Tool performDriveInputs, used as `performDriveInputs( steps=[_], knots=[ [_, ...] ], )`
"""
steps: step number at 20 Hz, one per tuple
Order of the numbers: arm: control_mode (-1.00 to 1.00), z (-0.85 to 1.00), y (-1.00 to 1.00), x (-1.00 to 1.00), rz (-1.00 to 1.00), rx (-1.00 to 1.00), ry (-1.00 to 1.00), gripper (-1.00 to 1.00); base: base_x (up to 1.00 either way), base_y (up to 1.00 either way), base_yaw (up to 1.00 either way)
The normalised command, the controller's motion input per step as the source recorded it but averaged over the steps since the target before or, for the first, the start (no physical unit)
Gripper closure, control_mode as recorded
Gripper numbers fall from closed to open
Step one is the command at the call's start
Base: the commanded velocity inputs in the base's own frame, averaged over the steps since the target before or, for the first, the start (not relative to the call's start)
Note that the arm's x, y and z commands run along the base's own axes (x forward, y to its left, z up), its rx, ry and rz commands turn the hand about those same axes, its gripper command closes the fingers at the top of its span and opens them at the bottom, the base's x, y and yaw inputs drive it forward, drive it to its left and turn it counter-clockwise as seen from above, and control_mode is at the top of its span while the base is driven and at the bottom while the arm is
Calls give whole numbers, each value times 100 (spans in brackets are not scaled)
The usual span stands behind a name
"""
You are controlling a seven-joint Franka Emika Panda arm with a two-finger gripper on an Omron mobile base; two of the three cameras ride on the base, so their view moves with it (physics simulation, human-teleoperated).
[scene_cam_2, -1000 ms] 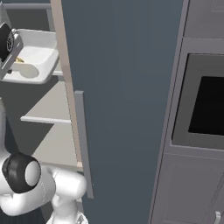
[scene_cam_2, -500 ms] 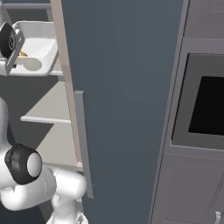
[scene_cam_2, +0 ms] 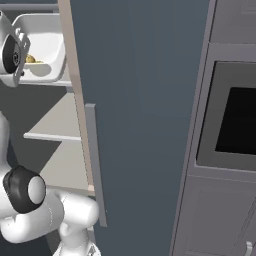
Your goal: Take the lemon and potato out of the freezer and place them in the tupperware container on the counter. Then put the tupperware containing the vegetables back in the freezer.
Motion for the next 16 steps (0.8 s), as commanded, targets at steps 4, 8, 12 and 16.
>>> performDriveInputs(
  steps=[4,8,12,16],
  knots=[
    [-100,0,1,55,-3,0,0,100,0,0,0],
    [-100,0,3,57,-3,0,-3,100,0,0,0],
    [-100,0,5,55,-3,0,-3,100,0,0,0],
    [-100,0,4,58,-3,0,-1,100,0,0,0]
  ],
)
